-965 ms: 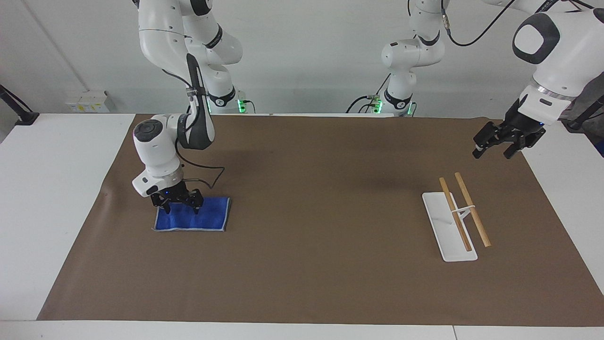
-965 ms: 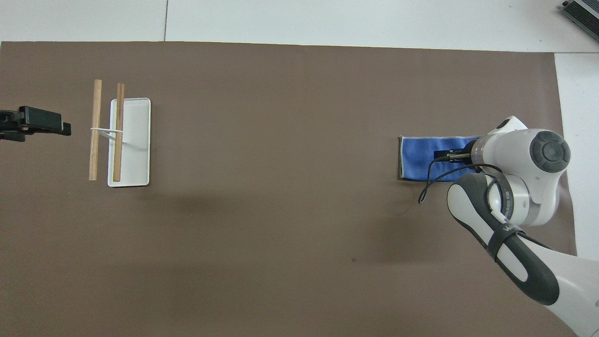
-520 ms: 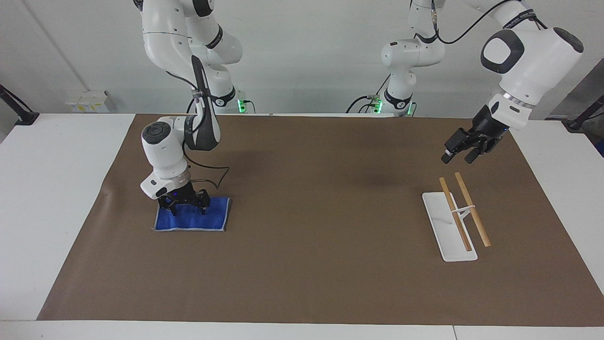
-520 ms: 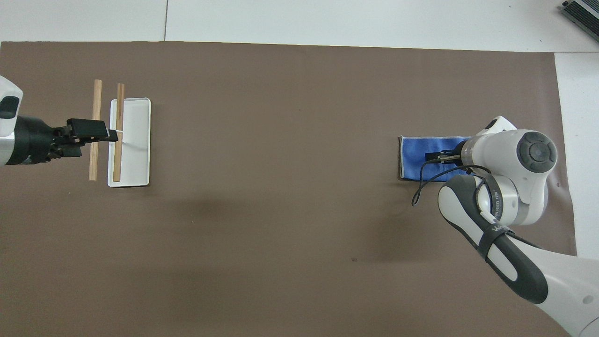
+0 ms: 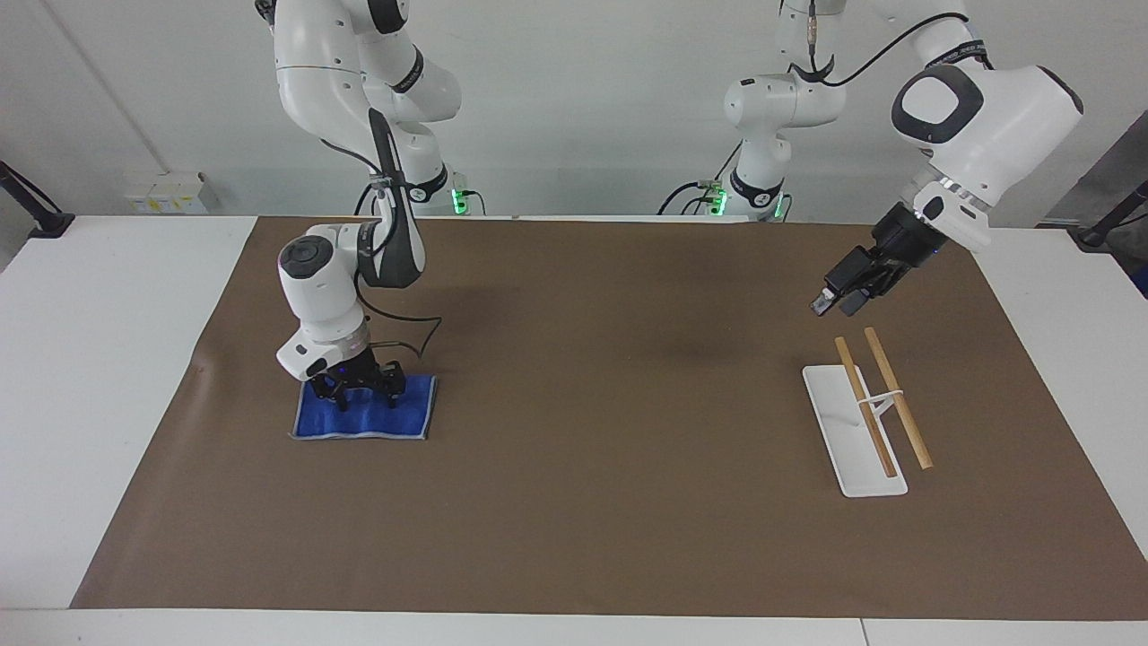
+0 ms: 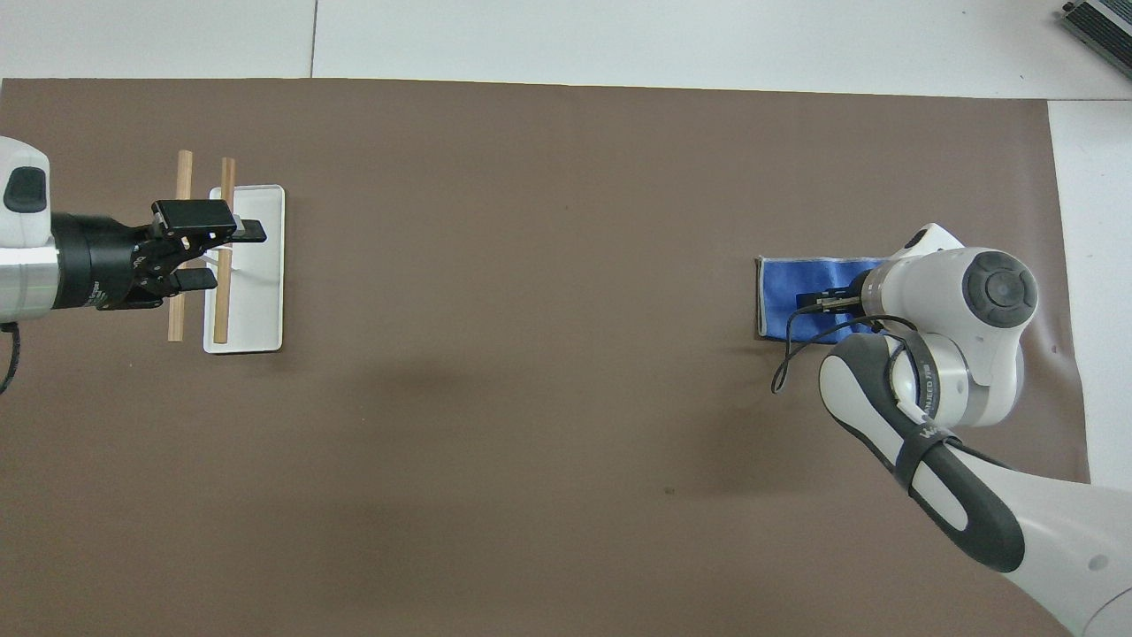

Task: Right arm passes towel to left arm to hang
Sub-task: 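Grasp the blue towel with the right gripper while the left gripper approaches the rack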

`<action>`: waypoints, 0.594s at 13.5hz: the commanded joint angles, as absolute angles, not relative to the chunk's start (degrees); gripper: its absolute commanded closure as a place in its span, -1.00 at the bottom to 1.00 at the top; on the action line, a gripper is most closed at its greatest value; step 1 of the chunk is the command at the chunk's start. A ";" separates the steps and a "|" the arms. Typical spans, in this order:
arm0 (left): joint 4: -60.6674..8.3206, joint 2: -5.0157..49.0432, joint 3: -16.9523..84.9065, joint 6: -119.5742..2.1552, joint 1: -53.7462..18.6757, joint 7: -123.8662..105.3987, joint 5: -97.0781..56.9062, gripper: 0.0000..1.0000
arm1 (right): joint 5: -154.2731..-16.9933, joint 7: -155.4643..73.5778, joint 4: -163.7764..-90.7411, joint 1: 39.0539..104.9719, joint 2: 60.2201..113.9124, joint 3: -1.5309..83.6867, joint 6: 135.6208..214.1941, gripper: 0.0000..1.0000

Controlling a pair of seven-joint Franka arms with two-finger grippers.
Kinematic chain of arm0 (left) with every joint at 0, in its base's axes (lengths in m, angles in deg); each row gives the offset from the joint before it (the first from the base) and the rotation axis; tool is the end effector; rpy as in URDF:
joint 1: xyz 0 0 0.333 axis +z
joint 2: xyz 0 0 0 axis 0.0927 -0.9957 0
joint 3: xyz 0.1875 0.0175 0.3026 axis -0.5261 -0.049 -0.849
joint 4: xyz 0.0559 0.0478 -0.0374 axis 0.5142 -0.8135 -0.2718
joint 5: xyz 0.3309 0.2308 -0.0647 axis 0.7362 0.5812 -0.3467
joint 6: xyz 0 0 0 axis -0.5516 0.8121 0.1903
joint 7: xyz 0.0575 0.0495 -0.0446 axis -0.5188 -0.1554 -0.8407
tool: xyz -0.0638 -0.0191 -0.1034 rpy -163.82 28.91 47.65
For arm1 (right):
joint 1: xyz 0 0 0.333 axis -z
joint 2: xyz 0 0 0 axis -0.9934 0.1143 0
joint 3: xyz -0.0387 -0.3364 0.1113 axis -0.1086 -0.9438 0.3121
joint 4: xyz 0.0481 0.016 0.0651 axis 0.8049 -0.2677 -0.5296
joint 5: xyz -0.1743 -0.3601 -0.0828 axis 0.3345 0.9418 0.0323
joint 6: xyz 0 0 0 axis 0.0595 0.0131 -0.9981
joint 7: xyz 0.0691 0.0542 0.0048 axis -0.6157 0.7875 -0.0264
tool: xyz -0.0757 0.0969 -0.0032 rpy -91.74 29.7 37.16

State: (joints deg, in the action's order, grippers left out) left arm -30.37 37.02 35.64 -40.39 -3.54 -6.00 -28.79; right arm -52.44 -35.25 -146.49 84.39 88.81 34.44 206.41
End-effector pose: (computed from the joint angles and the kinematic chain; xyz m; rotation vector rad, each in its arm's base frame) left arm 0.5682 -0.0652 0.5553 2.5280 0.5270 0.1681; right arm 0.6109 -0.0037 0.2901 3.1025 0.1104 0.2442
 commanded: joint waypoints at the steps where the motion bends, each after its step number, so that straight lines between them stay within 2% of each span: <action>1: -34.04 38.84 35.17 -43.01 -4.61 -6.45 -30.19 -1.00 | -53.02 -35.05 -147.61 84.76 88.08 34.67 206.81 0.74; 4: -34.13 38.75 35.17 -43.90 -4.62 -6.45 -30.11 -1.00 | -53.64 -33.57 -147.61 84.49 85.44 34.84 204.54 0.81; 6: -34.13 38.75 35.17 -43.81 -4.70 -6.45 -30.11 -1.00 | -53.73 -30.50 -147.52 82.57 83.77 34.93 203.13 1.00; 8: -34.05 38.67 35.17 -43.64 -4.62 -6.36 -30.11 -1.00 | -53.73 -26.64 -147.17 80.29 82.19 35.02 200.67 1.00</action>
